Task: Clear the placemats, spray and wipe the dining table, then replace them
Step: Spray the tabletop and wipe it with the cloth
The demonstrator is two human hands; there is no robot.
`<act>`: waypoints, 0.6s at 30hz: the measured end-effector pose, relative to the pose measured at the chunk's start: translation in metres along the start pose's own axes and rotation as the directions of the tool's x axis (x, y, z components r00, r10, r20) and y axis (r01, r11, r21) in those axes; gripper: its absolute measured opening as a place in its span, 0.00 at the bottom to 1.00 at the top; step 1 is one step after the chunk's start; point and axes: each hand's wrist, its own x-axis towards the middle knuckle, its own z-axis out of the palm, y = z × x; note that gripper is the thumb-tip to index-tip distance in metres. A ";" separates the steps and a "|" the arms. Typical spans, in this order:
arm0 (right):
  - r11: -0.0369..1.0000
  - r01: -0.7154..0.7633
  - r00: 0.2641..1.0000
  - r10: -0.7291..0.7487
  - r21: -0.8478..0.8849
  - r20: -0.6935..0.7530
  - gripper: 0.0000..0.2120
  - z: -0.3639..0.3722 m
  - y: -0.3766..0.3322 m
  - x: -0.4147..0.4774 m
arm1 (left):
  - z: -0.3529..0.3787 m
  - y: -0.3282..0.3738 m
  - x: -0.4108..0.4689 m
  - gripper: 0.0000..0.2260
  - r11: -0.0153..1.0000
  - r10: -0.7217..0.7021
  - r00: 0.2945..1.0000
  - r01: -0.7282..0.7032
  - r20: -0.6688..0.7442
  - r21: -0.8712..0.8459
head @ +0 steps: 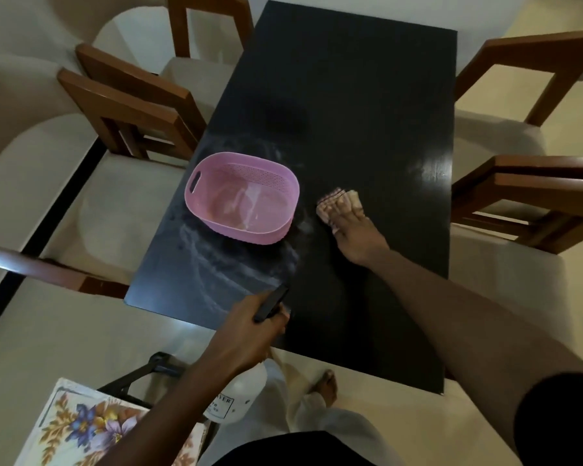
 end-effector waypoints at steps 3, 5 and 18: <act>1.000 0.004 1.000 -0.004 -0.016 -0.019 0.31 0.003 -0.015 -0.004 | -0.006 -0.001 0.006 0.08 1.000 0.016 1.000 -0.017 -0.006 -0.015; 0.993 0.110 0.993 -0.112 -0.051 -0.038 0.31 0.022 -0.033 -0.042 | -0.008 0.000 0.010 0.09 0.999 0.032 0.999 -0.032 -0.006 -0.019; 0.946 0.300 0.908 -0.323 0.124 0.268 0.27 0.066 -0.072 -0.218 | -0.026 0.019 0.023 0.05 0.995 0.070 0.994 -0.075 -0.085 -0.065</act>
